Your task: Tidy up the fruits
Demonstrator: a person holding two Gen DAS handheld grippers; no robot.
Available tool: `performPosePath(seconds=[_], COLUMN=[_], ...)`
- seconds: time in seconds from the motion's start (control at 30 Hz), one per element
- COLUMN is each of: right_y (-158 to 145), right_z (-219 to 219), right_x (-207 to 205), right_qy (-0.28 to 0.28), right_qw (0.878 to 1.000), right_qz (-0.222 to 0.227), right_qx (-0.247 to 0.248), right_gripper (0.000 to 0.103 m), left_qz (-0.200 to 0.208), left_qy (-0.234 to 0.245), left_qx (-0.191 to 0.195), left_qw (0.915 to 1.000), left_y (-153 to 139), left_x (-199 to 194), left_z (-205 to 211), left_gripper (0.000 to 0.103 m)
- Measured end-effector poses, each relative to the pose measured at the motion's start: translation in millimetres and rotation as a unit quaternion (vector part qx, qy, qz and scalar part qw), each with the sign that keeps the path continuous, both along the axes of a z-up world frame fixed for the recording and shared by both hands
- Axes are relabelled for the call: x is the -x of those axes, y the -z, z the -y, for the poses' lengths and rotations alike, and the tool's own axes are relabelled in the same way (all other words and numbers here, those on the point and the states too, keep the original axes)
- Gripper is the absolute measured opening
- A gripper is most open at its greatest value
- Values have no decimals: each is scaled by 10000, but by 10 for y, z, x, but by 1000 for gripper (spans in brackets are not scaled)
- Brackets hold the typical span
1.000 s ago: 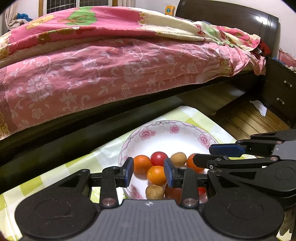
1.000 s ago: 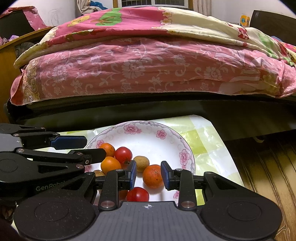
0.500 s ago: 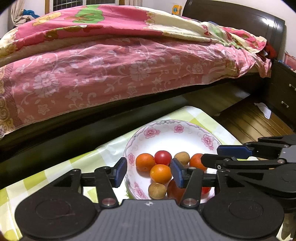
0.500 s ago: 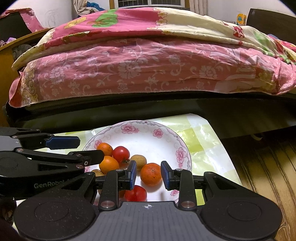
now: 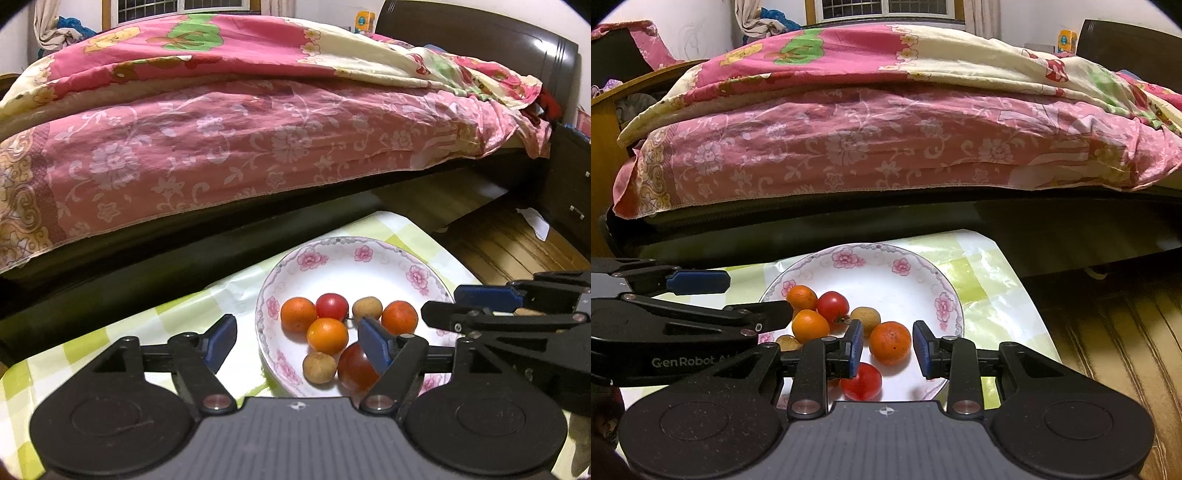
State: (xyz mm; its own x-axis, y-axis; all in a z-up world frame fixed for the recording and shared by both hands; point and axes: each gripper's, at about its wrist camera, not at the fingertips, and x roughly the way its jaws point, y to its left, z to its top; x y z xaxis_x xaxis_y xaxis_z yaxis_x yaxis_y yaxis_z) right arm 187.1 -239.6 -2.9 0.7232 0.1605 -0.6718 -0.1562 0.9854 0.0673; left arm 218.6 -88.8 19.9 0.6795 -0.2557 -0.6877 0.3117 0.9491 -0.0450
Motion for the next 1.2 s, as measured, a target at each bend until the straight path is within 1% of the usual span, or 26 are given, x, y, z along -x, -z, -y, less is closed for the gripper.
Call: performPosePath(seconds=[0.07, 0.13, 0.33, 0.8, 1.2], right_y=[-16, -32, -97, -95, -143], right_z=[8, 18, 47, 64, 68], right_x=[29, 60, 174, 185, 287], right_qy=[8, 3, 0, 21, 38], right_qw=[10000, 10000, 9999, 9999, 9999], right_qz=[16, 35, 124, 122, 159], right_qx=[-9, -8, 29, 35, 0], right_gripper=[30, 32, 33, 33, 33], left_qz=[-9, -20, 70, 180, 250], left_qy=[-4, -16, -89, -130, -163], left_qx=[-16, -53, -48, -65, -113], left_qw=[10000, 10000, 9999, 9997, 9995], left_y=[3, 2, -61, -93, -164], left_x=[54, 106, 199, 193, 300], left_z=[-18, -34, -71, -50, -74], left_gripper=[85, 86, 88, 95, 98])
